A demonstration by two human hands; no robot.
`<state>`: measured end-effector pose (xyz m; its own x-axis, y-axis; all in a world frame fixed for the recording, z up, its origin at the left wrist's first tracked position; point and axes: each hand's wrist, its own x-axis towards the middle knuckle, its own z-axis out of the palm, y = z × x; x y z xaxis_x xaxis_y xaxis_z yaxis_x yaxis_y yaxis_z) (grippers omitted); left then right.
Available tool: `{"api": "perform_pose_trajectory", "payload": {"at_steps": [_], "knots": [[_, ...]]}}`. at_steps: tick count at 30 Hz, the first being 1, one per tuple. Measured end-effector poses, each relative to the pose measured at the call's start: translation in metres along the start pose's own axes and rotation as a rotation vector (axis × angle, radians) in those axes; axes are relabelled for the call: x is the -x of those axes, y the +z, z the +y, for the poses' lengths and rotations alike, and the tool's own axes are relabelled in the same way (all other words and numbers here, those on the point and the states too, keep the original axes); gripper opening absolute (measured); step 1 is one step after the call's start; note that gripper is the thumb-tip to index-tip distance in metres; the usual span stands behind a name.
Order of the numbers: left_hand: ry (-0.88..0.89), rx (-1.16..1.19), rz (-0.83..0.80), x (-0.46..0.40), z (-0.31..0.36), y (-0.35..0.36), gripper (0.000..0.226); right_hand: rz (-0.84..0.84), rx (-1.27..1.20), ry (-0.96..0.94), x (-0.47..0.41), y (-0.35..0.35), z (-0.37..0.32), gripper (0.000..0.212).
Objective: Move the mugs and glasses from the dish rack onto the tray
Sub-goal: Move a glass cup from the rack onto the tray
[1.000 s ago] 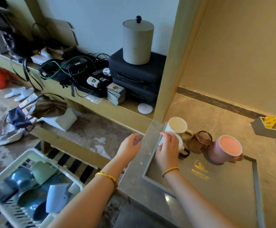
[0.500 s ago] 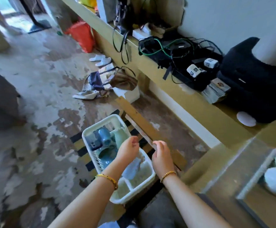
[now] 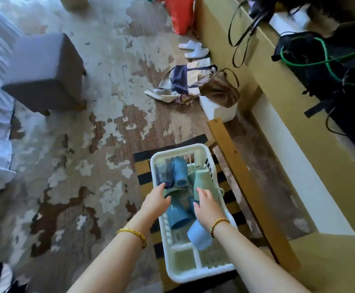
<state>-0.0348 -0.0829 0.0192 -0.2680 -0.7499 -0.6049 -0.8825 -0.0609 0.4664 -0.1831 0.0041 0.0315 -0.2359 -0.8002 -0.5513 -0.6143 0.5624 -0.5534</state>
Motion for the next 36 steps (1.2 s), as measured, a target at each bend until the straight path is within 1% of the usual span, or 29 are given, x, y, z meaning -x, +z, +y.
{"api": "perform_pose_trajectory", "payload": {"at_steps": [3, 7, 9, 12, 15, 16, 18, 20, 22, 26, 29, 32, 34, 36], "knots": [[-0.042, 0.036, 0.004, -0.025, -0.002, -0.008, 0.061, -0.077, 0.057, -0.028, -0.040, -0.004, -0.010, 0.052], [-0.033, 0.065, 0.012, -0.053, 0.001, -0.013, 0.065, -0.117, 0.147, -0.063, -0.089, -0.002, -0.025, 0.053], [-0.045, 0.099, 0.016, -0.064, 0.001, -0.012, 0.063, -0.149, 0.195, -0.089, -0.110, 0.000, -0.033, 0.052], [-0.078, 0.211, 0.025, -0.076, -0.004, -0.007, 0.059, -0.192, 0.213, -0.127, -0.134, 0.005, -0.047, 0.051], [-0.093, 0.318, 0.028, -0.081, -0.010, 0.000, 0.065, -0.246, 0.192, -0.122, -0.147, 0.009, -0.056, 0.050], [-0.095, 0.350, 0.030, -0.081, -0.011, 0.002, 0.067, -0.268, 0.187, -0.111, -0.149, 0.010, -0.057, 0.047], [-0.101, 0.402, 0.045, -0.078, -0.013, 0.006, 0.071, -0.283, 0.180, -0.097, -0.151, 0.013, -0.057, 0.032], [-0.098, 0.434, 0.052, -0.075, -0.014, 0.009, 0.069, -0.278, 0.148, -0.090, -0.152, 0.015, -0.056, 0.019], [-0.082, 0.454, 0.058, -0.069, -0.015, 0.011, 0.066, -0.263, 0.089, -0.097, -0.150, 0.015, -0.054, 0.015], [-0.074, 0.398, 0.076, -0.051, -0.017, 0.014, 0.076, -0.197, -0.077, -0.109, -0.137, 0.011, -0.040, 0.016], [-0.047, 0.407, 0.052, -0.032, -0.014, 0.016, 0.080, -0.154, -0.319, -0.012, -0.117, 0.004, -0.028, 0.021], [-0.054, 0.510, 0.024, -0.016, -0.004, 0.010, 0.085, -0.135, -0.574, 0.100, -0.091, -0.013, -0.026, 0.024], [-0.047, 0.591, 0.017, -0.004, 0.008, 0.001, 0.082, -0.127, -0.679, 0.149, -0.069, -0.030, -0.029, 0.026], [-0.010, 0.621, 0.002, 0.009, 0.022, -0.006, 0.075, -0.102, -0.775, 0.182, -0.045, -0.044, -0.030, 0.028]]}}
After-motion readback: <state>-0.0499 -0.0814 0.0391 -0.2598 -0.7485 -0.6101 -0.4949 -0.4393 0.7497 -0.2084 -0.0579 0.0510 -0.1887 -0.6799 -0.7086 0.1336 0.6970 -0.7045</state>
